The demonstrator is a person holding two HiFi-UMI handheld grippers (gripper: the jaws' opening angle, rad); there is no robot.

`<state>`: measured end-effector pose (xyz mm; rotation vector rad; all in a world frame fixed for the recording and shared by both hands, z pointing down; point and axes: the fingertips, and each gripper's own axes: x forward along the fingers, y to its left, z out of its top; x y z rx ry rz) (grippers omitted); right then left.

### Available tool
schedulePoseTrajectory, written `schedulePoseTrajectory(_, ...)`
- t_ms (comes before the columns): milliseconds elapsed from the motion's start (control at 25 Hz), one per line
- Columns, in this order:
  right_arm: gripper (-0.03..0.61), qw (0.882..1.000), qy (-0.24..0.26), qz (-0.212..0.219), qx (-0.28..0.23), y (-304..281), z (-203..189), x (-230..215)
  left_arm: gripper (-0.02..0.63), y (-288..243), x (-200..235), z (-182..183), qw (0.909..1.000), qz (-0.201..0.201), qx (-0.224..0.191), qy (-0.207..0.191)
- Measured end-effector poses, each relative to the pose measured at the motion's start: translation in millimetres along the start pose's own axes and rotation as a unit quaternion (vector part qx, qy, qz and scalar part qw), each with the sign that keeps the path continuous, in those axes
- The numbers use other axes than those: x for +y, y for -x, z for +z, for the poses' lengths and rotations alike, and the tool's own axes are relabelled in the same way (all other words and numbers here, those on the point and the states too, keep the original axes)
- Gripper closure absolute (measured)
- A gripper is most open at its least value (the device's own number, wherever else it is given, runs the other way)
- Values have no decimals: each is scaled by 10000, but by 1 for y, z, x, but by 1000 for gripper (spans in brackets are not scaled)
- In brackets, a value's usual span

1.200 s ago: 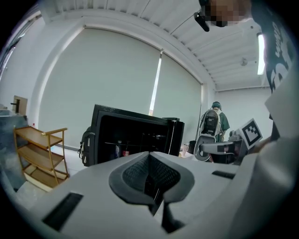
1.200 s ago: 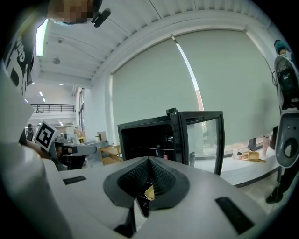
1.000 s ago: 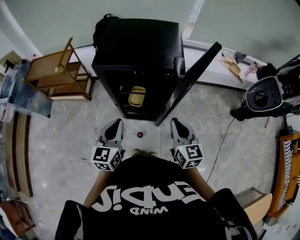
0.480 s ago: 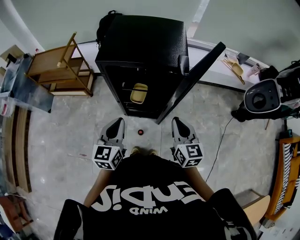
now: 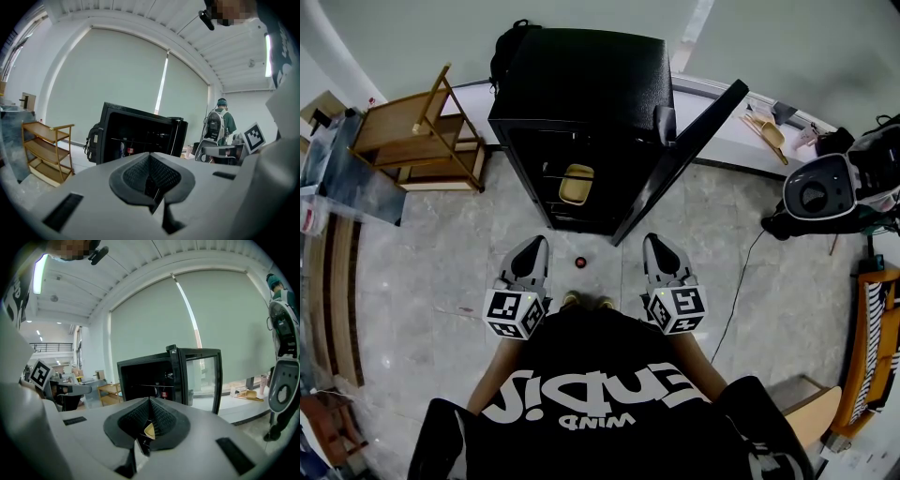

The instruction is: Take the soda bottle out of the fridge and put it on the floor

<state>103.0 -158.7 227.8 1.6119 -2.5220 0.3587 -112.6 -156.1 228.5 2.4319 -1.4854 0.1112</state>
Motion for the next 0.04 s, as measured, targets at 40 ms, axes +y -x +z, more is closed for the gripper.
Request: schedulePoseTrajectory(40,555,10000,-4,-2,1,0,0,0,607,1,0,0,10000,-2,0,5)
